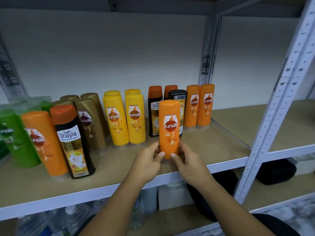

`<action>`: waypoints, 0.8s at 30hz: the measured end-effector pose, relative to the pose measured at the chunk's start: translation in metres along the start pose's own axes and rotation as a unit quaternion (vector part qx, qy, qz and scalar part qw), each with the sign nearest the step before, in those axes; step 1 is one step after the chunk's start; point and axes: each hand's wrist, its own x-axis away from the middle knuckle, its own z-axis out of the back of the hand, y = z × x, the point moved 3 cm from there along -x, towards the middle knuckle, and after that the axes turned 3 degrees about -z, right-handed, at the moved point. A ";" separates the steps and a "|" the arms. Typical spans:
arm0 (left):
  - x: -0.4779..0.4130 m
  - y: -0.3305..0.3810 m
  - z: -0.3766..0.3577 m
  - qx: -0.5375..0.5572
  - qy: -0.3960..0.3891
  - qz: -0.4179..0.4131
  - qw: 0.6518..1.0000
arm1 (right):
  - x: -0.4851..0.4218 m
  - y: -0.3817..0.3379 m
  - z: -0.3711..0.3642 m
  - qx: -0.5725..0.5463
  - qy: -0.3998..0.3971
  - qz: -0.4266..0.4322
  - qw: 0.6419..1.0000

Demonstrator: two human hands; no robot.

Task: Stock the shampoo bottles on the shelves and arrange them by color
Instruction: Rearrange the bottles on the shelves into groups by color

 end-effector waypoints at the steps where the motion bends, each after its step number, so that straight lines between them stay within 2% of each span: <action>1: 0.001 0.002 -0.004 0.001 -0.007 -0.002 1.000 | 0.002 0.002 0.004 -0.001 0.006 -0.003 1.000; 6: 0.002 0.012 -0.020 -0.005 -0.014 -0.011 1.000 | 0.010 0.011 0.015 -0.001 0.005 -0.027 1.000; 14: -0.019 0.028 -0.045 -0.043 -0.060 -0.062 0.995 | 0.004 0.030 0.039 -0.011 0.046 -0.058 0.997; 19: -0.033 0.031 -0.066 -0.130 -0.105 -0.082 0.983 | -0.013 0.052 0.057 0.008 0.083 -0.104 0.991; 24: -0.053 0.033 -0.081 -0.165 -0.117 -0.121 0.972 | -0.035 0.074 0.071 0.029 0.109 -0.151 0.982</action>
